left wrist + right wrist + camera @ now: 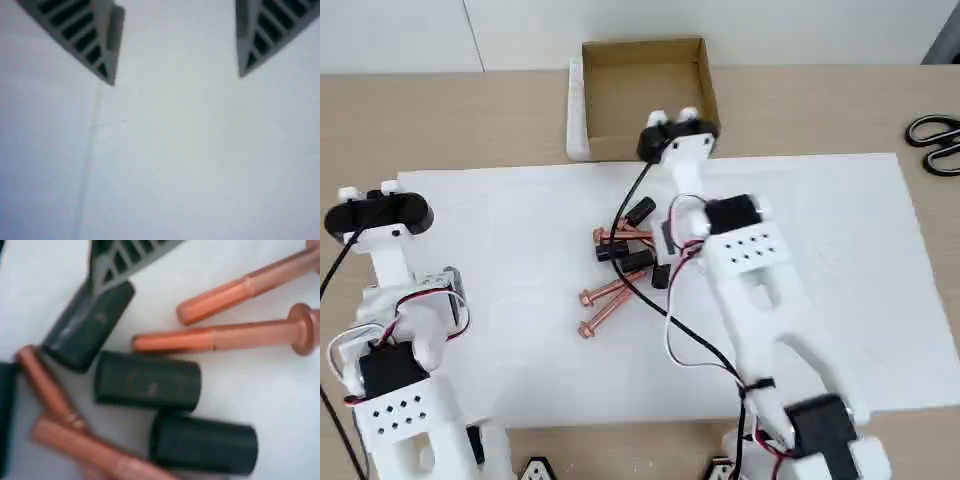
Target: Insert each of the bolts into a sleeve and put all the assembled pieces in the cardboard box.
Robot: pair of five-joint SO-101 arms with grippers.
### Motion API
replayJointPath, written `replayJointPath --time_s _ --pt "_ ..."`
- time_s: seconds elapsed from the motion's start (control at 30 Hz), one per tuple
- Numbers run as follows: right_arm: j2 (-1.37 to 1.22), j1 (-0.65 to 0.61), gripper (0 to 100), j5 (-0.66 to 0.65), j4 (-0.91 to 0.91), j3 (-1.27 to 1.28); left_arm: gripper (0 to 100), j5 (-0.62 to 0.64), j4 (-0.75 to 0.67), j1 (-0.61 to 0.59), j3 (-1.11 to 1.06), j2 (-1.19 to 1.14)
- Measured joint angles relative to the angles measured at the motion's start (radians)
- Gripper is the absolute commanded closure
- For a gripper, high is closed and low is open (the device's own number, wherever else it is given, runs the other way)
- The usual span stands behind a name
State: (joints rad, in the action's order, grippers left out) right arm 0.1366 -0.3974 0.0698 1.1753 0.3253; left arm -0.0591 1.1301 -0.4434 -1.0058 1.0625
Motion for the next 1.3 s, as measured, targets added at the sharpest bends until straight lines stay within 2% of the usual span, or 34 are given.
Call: replayJointPath --time_s 0.17,0.77,1.3 --pt "-0.084 -0.034 88.0 0.029 -0.002 0.0 85 0.0 0.0 0.0 0.0 -0.003" --pt "-0.103 -0.04 88.0 0.115 -0.057 0.009 85 0.0 0.0 0.0 0.0 -0.003" --pt "-0.31 -0.051 88.1 0.161 -0.089 -0.028 85 0.0 0.0 0.0 0.0 -0.003"
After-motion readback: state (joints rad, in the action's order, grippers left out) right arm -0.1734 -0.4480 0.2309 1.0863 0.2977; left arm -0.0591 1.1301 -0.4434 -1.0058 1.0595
